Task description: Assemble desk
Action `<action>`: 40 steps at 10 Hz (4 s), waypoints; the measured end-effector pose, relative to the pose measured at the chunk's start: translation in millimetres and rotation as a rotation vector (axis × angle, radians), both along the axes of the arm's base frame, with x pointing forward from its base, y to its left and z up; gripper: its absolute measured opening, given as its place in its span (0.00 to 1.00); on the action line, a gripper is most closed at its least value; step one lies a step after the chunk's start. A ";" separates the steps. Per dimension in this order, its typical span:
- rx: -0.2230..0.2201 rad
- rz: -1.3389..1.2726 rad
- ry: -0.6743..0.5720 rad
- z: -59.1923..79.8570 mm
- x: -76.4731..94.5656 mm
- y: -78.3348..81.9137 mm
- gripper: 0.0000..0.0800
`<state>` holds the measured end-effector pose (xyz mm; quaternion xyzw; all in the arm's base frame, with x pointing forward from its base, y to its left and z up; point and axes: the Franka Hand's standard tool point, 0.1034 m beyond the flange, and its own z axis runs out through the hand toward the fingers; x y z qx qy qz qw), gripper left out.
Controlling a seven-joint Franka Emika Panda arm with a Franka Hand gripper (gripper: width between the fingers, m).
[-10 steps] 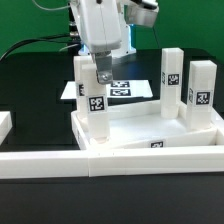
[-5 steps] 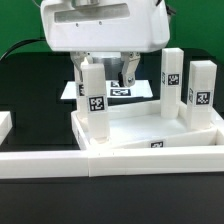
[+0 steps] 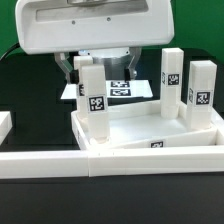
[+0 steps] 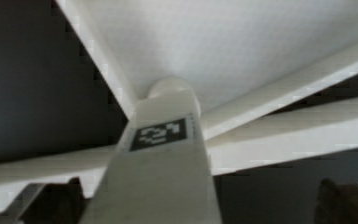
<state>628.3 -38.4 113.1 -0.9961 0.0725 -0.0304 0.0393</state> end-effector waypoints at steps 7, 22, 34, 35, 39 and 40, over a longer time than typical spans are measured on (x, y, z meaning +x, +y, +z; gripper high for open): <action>0.026 -0.452 0.034 -1.4 -0.7 -3.1 0.37; 0.074 -0.499 0.011 -9.3 -2.2 0.6 0.81; 0.050 -0.797 0.076 -7.7 -1.2 5.4 0.36; 0.066 -0.943 0.086 -7.9 -0.6 6.1 0.36; 0.141 -1.397 0.113 -10.0 3.1 11.1 0.36; 0.130 -1.293 0.098 -9.6 3.5 10.5 0.46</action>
Offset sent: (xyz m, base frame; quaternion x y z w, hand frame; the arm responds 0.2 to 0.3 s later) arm 0.0000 0.0000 0.0000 0.0000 0.0000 0.1296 0.9916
